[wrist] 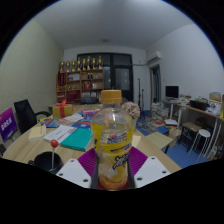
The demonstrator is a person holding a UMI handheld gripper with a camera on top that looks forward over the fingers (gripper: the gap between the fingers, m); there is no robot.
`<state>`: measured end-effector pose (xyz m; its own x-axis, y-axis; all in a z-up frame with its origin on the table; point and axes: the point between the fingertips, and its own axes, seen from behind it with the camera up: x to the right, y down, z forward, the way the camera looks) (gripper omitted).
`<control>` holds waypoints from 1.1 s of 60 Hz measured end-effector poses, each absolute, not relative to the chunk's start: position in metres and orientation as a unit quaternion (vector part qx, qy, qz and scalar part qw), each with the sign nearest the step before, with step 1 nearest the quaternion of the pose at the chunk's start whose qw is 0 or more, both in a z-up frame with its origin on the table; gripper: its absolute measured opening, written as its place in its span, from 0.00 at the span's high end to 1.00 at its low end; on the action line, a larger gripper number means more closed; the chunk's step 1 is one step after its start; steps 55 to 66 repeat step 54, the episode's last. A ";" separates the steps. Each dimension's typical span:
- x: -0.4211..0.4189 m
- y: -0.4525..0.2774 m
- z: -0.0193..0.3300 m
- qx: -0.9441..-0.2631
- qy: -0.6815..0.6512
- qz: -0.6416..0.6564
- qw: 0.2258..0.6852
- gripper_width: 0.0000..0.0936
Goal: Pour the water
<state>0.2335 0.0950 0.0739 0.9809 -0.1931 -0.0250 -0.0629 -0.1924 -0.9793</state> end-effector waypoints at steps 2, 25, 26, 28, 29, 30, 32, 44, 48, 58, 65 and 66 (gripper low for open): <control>0.231 0.094 0.073 -0.777 0.084 -0.050 0.622 0.50; 0.198 -0.005 0.080 -0.852 0.134 -0.029 0.505 0.12; 0.199 -0.008 0.082 -0.853 0.132 -0.033 0.503 0.12; 0.193 -0.022 0.088 -0.856 0.131 -0.041 0.498 0.12; 0.189 -0.030 0.090 -0.858 0.130 -0.045 0.495 0.11; 0.182 -0.040 0.094 -0.860 0.130 -0.048 0.491 0.12; 0.173 -0.054 0.097 -0.864 0.131 -0.052 0.484 0.12; 0.106 -0.143 0.139 -0.876 0.135 -0.082 0.456 0.12; 0.086 -0.165 0.155 -0.875 0.141 -0.093 0.454 0.14; 0.056 -0.196 0.174 -0.873 0.153 -0.100 0.451 0.13; 0.056 -0.196 0.174 -0.873 0.153 -0.100 0.451 0.13; 0.056 -0.196 0.174 -0.873 0.153 -0.100 0.451 0.13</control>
